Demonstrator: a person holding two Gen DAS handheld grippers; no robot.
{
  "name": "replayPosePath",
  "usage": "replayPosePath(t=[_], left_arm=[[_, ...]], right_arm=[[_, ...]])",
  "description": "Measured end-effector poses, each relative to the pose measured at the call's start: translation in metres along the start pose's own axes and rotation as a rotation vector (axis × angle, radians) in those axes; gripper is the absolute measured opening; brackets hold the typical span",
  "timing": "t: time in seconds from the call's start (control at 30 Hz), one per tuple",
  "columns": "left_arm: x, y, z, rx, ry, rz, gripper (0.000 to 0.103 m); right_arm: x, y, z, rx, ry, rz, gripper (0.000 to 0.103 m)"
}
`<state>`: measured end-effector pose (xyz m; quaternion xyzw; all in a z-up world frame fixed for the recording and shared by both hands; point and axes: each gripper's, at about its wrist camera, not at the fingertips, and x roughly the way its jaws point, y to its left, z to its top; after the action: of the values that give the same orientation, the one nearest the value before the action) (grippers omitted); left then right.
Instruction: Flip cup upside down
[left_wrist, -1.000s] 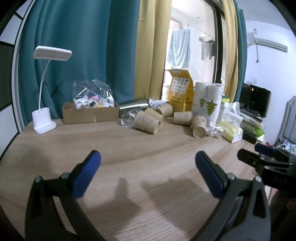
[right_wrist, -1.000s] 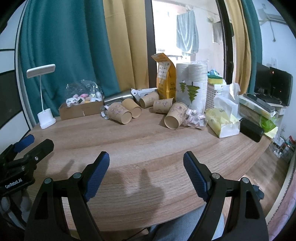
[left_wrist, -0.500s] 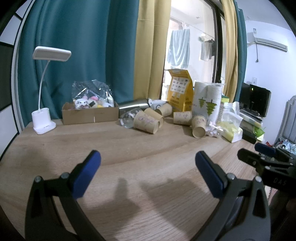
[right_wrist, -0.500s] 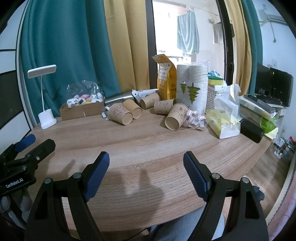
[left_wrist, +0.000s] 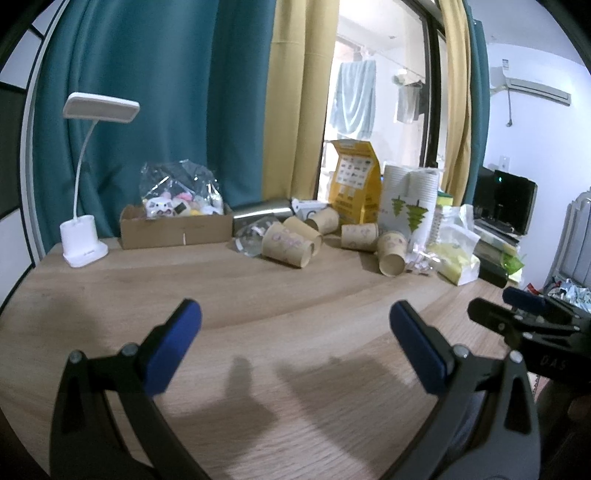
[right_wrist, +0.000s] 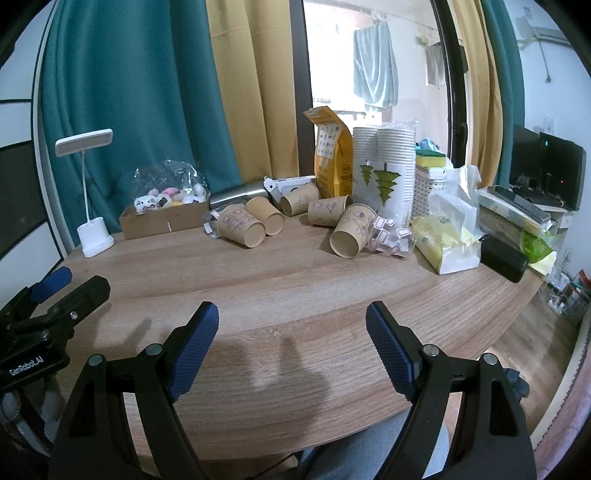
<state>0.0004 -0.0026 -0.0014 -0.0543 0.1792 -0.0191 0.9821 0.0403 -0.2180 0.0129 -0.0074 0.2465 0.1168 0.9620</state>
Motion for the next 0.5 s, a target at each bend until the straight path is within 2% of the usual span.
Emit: replayPosePath(t=[0.5], left_arm=[[0.0002, -0.0001, 0.0003, 0.0, 0.002, 0.001, 0.103]], right_arm=[[-0.0001, -0.0002, -0.0001, 0.004, -0.004, 0.003, 0.084]])
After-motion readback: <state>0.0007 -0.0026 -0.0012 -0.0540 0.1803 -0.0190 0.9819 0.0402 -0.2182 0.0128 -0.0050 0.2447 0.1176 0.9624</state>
